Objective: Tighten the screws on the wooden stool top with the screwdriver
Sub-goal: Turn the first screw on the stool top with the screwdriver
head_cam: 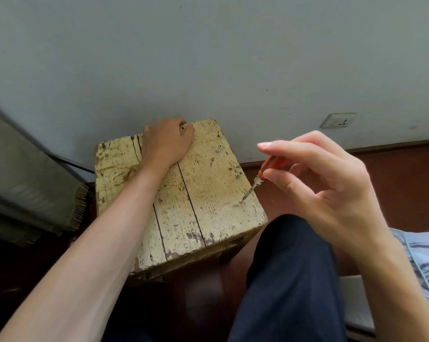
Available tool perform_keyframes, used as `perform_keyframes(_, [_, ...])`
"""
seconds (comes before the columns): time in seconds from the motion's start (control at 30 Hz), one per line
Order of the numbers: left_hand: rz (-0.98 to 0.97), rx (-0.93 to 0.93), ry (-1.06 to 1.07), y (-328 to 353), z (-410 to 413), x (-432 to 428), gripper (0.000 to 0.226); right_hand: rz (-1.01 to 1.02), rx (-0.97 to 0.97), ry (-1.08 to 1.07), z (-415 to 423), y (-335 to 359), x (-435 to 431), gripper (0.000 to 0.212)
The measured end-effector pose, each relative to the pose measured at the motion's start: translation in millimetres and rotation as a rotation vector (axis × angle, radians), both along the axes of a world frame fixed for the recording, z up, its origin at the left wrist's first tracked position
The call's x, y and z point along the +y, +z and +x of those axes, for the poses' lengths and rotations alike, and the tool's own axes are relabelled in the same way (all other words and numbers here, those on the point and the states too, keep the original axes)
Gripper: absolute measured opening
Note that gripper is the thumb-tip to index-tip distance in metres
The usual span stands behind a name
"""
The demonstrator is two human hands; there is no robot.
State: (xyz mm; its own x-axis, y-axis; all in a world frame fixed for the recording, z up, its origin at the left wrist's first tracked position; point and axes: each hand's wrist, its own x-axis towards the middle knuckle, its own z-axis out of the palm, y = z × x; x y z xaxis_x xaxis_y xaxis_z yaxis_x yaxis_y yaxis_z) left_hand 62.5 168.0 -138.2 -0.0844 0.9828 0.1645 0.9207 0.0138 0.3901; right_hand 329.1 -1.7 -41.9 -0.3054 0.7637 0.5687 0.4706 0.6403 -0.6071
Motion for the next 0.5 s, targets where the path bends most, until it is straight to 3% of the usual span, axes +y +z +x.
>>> perform_keyframes(0.2, [-0.006,0.021,-0.008,-1,3,1,0.047,0.028,-0.075,0.024,-2,4,15,0.04])
perform_keyframes(0.5, [0.057,0.117,-0.002,-19,-1,14,0.047,-0.034,0.003,0.22,0,-28,12,0.042])
